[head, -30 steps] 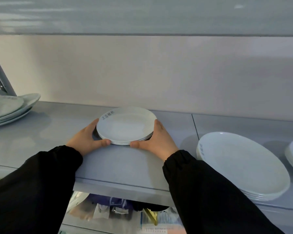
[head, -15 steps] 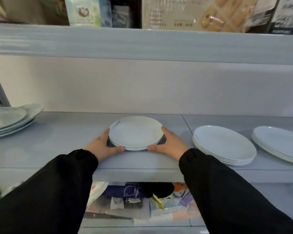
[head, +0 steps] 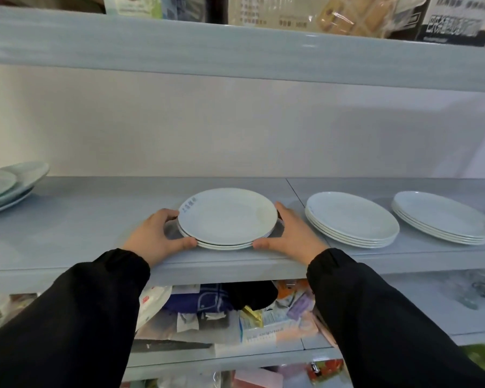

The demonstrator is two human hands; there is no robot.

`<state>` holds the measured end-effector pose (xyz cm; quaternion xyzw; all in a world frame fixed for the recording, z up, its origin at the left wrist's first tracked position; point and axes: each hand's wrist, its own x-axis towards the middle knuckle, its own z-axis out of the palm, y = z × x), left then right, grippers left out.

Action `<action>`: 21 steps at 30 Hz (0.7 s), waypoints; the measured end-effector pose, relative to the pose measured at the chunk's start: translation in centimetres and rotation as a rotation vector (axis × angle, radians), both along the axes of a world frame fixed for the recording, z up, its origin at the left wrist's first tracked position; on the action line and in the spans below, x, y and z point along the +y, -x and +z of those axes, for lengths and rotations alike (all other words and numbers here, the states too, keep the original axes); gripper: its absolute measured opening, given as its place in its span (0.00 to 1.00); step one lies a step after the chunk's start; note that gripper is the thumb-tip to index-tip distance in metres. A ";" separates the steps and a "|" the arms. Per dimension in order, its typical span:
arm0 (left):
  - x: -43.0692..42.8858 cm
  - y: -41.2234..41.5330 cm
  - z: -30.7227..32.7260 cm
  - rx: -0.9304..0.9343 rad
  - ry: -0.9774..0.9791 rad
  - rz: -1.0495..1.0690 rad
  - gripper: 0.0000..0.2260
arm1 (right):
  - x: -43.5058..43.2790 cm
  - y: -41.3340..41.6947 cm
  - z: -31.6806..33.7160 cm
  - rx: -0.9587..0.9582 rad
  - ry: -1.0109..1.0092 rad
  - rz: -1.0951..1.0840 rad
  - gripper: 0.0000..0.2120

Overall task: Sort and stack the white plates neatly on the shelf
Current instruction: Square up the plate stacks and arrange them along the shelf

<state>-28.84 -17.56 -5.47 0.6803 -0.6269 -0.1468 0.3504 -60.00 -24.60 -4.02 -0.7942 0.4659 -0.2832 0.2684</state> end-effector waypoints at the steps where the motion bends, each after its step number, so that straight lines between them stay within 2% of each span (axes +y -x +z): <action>1: -0.1 -0.1 0.0 -0.007 -0.001 -0.004 0.38 | -0.2 0.0 0.0 -0.009 0.005 0.002 0.40; 5: -0.2 0.0 -0.2 -0.031 -0.015 -0.023 0.41 | -0.4 0.2 -0.3 -0.036 -0.001 0.029 0.36; 9: 0.0 -0.1 0.2 0.053 -0.052 -0.097 0.54 | -0.2 0.0 -0.4 -0.046 -0.023 0.049 0.41; 14: 0.0 -0.4 0.1 0.006 -0.071 -0.132 0.50 | 0.0 0.4 -0.7 -0.084 -0.014 0.042 0.34; 21: -0.2 -0.4 -0.4 0.030 -0.064 -0.116 0.48 | -0.1 0.3 -0.8 -0.067 -0.004 0.046 0.41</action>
